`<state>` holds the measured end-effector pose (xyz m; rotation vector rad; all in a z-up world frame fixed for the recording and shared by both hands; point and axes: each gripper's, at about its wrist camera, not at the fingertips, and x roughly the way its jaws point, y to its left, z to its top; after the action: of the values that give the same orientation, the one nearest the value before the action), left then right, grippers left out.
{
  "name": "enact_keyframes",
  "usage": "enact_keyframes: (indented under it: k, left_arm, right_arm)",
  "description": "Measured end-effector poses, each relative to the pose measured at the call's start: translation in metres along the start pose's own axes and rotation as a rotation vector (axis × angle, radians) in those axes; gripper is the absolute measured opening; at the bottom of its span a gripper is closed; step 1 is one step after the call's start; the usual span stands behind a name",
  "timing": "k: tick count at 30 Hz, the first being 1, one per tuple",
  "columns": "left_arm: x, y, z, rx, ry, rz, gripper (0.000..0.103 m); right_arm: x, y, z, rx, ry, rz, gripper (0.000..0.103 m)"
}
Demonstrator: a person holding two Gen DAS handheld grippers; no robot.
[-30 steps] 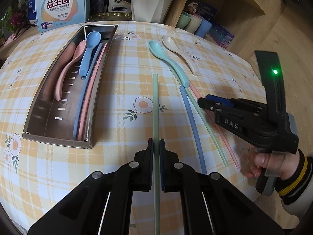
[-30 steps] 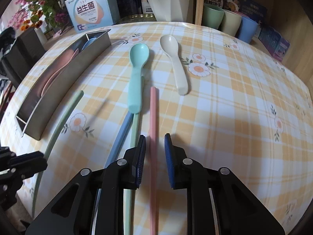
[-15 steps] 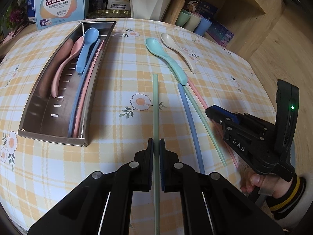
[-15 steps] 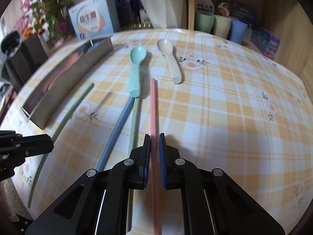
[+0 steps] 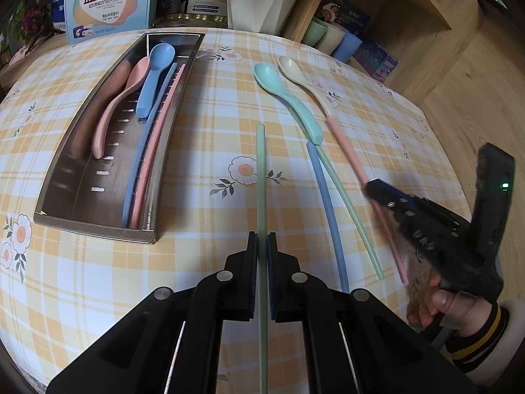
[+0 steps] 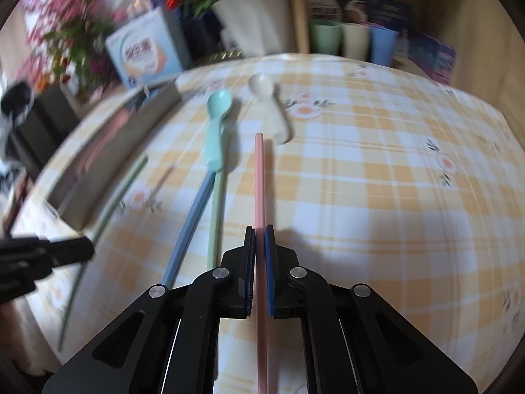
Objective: Organize utensils
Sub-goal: 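Carry the green chopstick into the tray with the left tool and open while the right holds the pink chopstick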
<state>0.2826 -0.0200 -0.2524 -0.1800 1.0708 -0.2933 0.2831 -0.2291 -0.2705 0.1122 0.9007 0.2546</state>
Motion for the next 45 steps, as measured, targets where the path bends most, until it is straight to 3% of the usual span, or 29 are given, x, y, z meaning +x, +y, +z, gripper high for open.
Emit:
enact_keyframes:
  k: [12,20,26,32,38,45]
  left_arm:
    - [-0.003,0.000,0.006,-0.009,-0.007,-0.056,0.006]
    - [-0.019,0.007,0.016,-0.034,-0.047,-0.092,0.006]
    - [-0.042,0.022,0.040,-0.037,-0.096,-0.116,0.006]
    - [-0.054,0.050,0.081,-0.004,-0.131,-0.059,0.006]
    - [-0.036,0.076,0.123,-0.034,-0.113,-0.032,0.006]
    - [0.012,0.095,0.137,-0.061,-0.018,-0.001,0.006]
  right_arm:
    - [-0.028,-0.013,-0.001,0.148,-0.022,0.080,0.006]
    - [-0.034,-0.006,0.012,0.162,-0.044,0.122,0.006]
    - [-0.037,-0.006,0.019,0.185,-0.062,0.143,0.006]
    - [-0.036,-0.009,0.023,0.197,-0.072,0.142,0.006]
    - [-0.034,-0.018,0.024,0.224,-0.070,0.124,0.006]
    - [-0.036,-0.028,0.024,0.248,-0.073,0.097,0.006]
